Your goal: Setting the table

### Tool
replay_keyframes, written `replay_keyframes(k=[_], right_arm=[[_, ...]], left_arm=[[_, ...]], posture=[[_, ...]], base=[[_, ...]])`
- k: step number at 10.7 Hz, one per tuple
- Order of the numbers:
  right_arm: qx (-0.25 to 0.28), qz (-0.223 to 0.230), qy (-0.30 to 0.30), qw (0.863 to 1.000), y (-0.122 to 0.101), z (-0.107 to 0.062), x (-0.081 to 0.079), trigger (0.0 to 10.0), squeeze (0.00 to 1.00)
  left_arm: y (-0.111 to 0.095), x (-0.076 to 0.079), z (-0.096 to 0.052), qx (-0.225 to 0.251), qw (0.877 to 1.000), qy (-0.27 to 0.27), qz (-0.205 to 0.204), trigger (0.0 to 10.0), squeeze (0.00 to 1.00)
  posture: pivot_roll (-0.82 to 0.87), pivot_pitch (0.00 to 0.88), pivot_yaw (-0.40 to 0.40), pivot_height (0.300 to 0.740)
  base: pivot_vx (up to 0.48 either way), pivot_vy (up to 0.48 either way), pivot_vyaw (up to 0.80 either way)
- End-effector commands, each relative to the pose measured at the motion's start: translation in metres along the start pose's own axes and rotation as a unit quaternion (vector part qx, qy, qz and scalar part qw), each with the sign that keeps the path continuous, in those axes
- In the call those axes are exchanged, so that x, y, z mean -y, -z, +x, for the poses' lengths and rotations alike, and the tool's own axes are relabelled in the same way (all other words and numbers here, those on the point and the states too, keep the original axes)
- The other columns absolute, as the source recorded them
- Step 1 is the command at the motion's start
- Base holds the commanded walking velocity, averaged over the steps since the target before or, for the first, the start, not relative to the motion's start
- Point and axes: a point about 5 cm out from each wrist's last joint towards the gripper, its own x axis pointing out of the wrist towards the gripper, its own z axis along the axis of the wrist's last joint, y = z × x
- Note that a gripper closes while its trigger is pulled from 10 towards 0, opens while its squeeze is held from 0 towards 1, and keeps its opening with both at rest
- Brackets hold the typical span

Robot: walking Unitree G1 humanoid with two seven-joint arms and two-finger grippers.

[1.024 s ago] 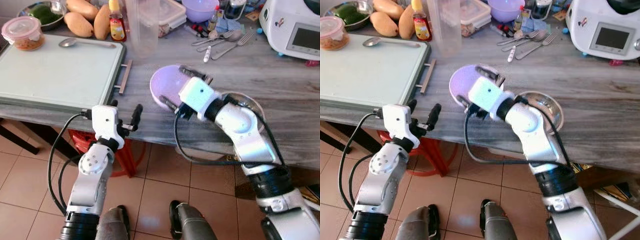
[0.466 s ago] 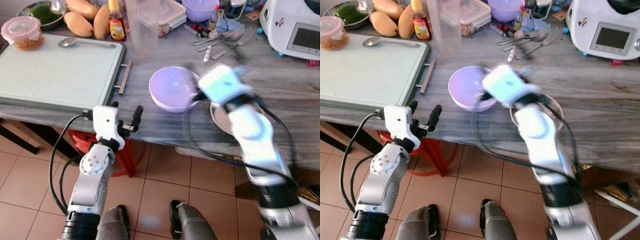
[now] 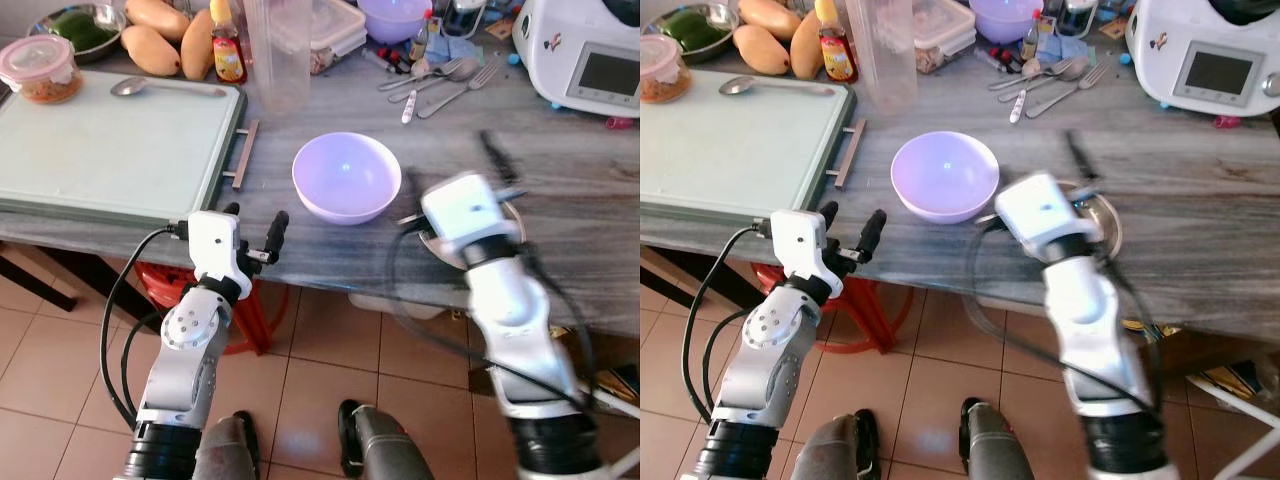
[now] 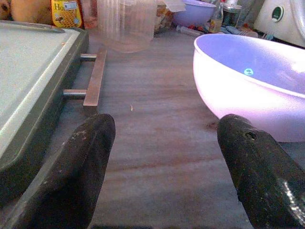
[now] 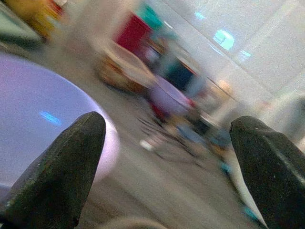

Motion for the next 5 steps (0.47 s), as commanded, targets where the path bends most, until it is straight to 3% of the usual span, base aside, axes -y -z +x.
replay_keyframes(k=[1,4,5], right_arm=[[0.023,0.015,-0.039,0.999,-0.010,-0.003,-0.014,10.0,0.00],[0.024,0.035,-0.149,0.988,-0.010,-0.013,-0.045,10.0,0.00],[0.017,0.040,-0.159,0.986,-0.009,-0.015,-0.047,10.0,0.00]], left_arm=[[0.004,0.001,-0.002,-0.010,1.000,0.004,0.001,10.0,0.00],[0.004,0.000,-0.003,-0.010,1.000,0.001,0.002,10.0,0.00],[0.003,0.000,-0.003,-0.010,1.000,0.001,0.001,10.0,0.00]], posture=[[-0.12,0.181,-0.007,0.740],[-0.11,0.180,-0.012,0.740],[-0.11,0.181,-0.013,0.740]], base=[[0.000,0.000,0.00],[0.000,0.000,0.00],[0.000,0.000,0.00]])
